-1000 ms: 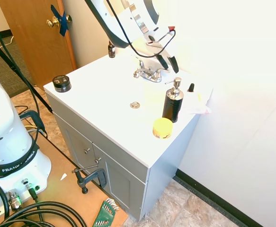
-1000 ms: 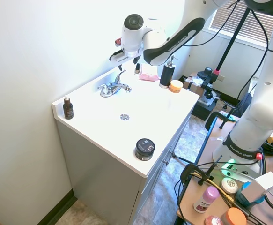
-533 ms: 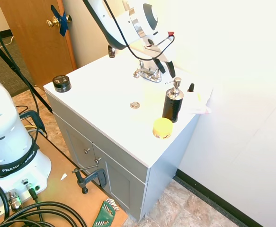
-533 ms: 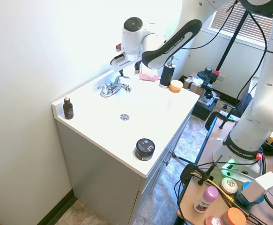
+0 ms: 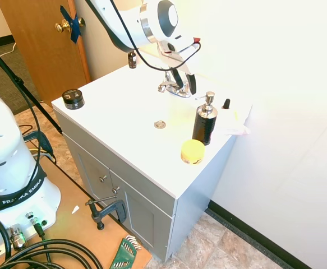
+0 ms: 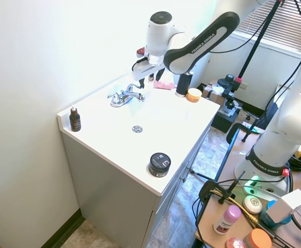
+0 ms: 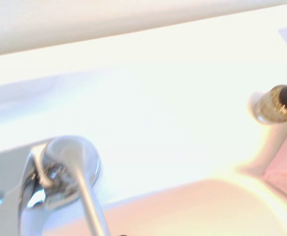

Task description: Turn on the cold water

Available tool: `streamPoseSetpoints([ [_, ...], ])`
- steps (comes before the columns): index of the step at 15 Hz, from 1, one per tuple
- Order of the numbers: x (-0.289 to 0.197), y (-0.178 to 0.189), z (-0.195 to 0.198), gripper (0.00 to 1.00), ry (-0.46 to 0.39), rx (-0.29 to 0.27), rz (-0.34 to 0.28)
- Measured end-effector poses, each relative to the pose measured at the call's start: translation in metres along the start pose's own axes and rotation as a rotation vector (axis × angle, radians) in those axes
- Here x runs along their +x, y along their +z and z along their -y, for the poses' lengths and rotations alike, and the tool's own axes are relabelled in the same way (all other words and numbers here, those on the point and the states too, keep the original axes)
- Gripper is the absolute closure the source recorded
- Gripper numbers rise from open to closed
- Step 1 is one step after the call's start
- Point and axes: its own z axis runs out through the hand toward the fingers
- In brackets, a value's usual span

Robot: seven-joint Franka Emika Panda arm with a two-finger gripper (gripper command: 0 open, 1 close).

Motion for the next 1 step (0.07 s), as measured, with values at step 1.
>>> streamPoseSetpoints([
  [1, -0.0056, -0.0112, -0.0062, 0.00, -0.022, 0.013, 0.035],
])
